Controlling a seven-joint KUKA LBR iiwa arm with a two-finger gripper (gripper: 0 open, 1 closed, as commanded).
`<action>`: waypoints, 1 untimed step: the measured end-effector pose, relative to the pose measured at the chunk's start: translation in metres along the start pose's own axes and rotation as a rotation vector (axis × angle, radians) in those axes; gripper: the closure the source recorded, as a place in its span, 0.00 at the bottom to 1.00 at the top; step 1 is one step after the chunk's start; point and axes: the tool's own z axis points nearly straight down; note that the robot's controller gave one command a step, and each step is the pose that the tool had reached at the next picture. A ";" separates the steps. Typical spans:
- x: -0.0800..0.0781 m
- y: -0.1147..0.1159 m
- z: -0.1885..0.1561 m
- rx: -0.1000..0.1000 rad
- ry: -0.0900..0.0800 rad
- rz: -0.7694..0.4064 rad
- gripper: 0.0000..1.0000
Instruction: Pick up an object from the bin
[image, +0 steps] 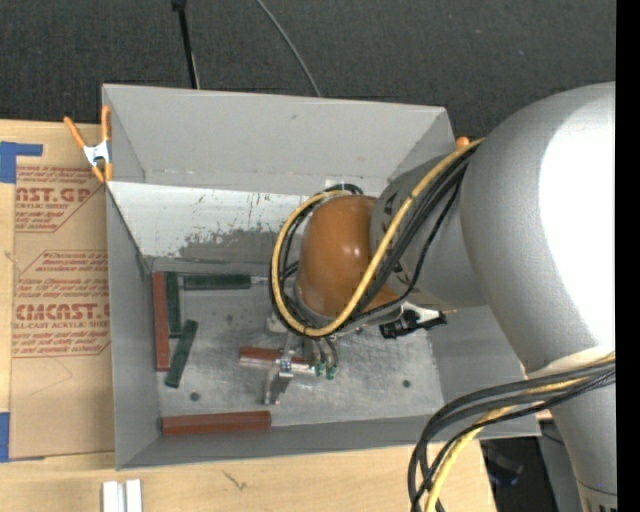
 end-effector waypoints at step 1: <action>-0.004 0.002 0.012 -0.003 -0.012 0.049 0.00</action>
Offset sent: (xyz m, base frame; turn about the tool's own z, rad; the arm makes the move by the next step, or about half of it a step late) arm 0.0000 0.0000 0.0000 0.0000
